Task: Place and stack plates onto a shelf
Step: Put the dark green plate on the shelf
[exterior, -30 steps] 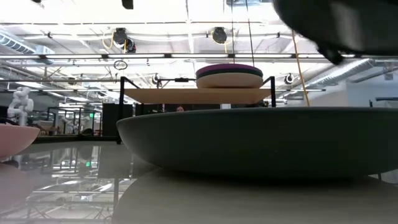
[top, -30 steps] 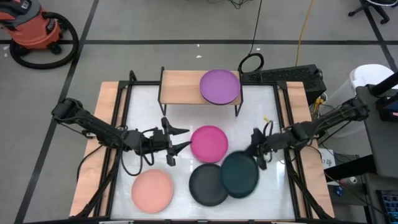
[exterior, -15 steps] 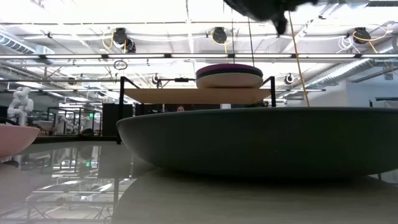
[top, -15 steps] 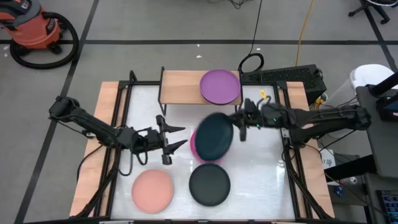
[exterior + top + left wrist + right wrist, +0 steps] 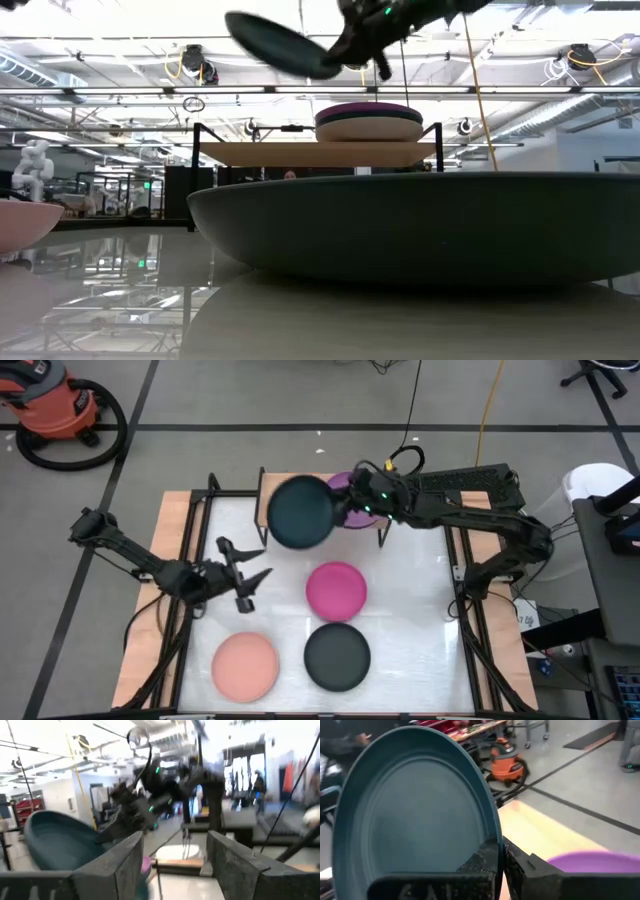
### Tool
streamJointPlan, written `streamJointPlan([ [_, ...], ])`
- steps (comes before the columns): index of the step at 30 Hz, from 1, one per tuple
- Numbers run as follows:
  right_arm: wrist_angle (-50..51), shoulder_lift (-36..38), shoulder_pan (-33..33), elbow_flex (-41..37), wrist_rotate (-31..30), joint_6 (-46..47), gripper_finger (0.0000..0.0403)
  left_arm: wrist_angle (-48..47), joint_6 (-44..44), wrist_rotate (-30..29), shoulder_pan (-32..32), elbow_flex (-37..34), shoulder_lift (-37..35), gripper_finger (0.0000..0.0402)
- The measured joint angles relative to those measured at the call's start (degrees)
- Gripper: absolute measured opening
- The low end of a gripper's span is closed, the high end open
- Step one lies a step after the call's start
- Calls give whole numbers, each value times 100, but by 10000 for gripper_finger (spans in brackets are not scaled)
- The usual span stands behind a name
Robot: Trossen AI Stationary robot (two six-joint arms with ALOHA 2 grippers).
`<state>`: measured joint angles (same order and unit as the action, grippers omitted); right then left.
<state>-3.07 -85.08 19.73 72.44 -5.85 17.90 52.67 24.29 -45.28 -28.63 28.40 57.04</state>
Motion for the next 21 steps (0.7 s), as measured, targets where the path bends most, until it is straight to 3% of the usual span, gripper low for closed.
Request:
streamJointPlan([
  [4,-928,-567,428,117,57,240,0,1148,-70,131,2,-776,-377,223],
  [8,-1965,-1131,850,119,607,776,0,1830,-87,172,44,-1201,-525,223],
  [13,-2218,-1765,1204,117,915,1409,0,1929,-84,287,53,-1205,-533,223],
  [21,-2335,-2141,1411,126,917,1058,11,1984,-72,711,244,-1178,-534,223],
])
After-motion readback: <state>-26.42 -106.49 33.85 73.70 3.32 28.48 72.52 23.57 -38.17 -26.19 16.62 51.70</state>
